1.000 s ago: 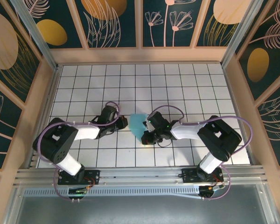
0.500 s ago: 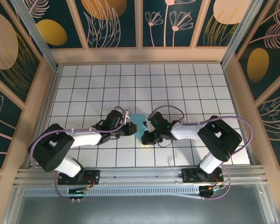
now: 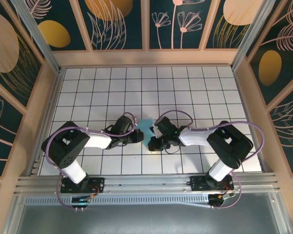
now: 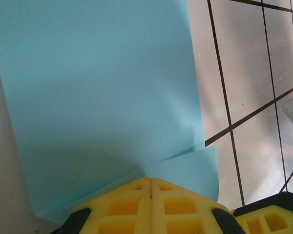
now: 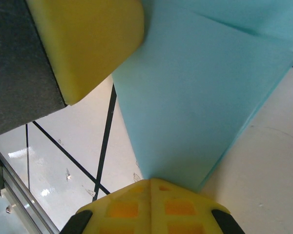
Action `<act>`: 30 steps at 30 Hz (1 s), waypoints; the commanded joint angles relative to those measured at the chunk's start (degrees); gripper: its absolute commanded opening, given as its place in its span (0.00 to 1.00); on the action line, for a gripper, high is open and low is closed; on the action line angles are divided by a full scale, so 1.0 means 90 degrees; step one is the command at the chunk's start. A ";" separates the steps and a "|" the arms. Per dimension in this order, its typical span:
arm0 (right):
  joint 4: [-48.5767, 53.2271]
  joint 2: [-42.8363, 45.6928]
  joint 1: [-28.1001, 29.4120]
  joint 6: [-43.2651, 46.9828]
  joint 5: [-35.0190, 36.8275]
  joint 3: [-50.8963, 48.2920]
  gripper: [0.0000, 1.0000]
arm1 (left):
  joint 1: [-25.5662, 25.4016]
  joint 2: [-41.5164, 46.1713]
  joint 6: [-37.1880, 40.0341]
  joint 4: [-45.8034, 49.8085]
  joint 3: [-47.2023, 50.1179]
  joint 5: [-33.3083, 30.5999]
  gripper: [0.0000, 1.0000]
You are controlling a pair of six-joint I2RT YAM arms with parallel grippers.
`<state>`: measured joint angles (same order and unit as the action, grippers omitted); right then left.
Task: Fold a paper plane with a square sheet of paper (fold left side to right side)
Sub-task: Third fold the triangle at the center of the table.
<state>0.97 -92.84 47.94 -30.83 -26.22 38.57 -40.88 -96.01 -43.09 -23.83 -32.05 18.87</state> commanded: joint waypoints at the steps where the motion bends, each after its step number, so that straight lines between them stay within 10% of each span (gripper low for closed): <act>1: 0.0451 0.0077 -0.0075 -0.0107 0.0098 -0.0147 0.00 | -0.0006 -0.0199 0.0087 -0.0041 -0.0025 -0.0056 0.00; 30: -0.0688 -0.0560 0.0065 -0.0539 -0.0026 0.0675 0.00 | -0.0016 -0.0182 0.0040 0.0055 0.0162 -0.0115 0.00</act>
<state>-3.44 -96.73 48.12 -35.11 -26.98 43.05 -40.88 -96.18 -43.09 -25.32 -31.51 19.00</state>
